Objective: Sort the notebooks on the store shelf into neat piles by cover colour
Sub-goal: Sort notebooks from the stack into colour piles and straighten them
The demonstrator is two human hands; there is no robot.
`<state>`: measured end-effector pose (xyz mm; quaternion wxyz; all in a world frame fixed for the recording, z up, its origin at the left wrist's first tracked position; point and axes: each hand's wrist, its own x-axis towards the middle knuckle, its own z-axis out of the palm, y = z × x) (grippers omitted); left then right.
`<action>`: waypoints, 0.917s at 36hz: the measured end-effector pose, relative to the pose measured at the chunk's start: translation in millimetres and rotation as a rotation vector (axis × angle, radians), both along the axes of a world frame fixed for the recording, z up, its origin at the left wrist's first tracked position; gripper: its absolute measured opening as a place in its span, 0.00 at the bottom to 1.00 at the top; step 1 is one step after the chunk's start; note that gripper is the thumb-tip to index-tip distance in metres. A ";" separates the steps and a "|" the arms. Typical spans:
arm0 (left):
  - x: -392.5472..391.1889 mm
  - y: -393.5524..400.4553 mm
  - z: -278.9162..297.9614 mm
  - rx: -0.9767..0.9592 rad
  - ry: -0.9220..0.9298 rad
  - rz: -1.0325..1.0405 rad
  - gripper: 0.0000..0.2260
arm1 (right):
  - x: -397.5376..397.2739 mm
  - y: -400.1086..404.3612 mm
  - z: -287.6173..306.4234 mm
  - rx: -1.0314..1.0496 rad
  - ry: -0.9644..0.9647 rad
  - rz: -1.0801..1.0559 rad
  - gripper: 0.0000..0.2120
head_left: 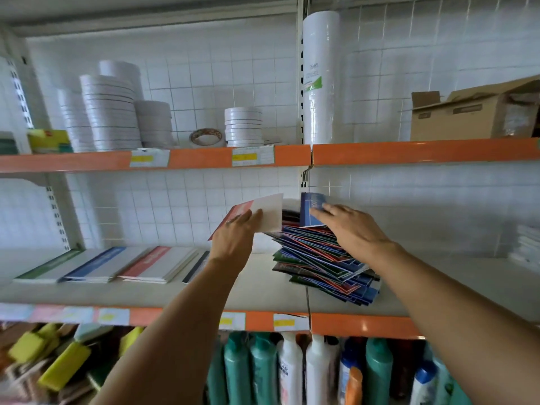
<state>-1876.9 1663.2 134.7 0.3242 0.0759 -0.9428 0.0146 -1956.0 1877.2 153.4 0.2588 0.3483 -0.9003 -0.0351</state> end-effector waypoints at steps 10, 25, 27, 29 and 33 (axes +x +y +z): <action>51.0 -58.8 -33.1 0.017 -0.070 0.111 0.19 | 41.1 -55.6 -1.8 0.020 0.001 0.073 0.36; 135.3 -189.5 -75.8 0.032 -0.208 0.205 0.23 | 87.2 -196.0 -69.6 -0.049 0.039 0.245 0.34; 145.4 -204.3 -78.7 0.035 -0.234 0.219 0.24 | 92.2 -210.5 -77.1 -0.080 0.004 0.277 0.33; 153.4 -218.5 -83.1 0.044 -0.250 0.224 0.25 | 102.7 -221.7 -76.4 -0.003 -0.049 0.235 0.33; 164.5 -244.9 -93.4 0.074 -0.265 0.232 0.25 | 118.4 -242.1 -78.5 0.077 -0.143 0.149 0.35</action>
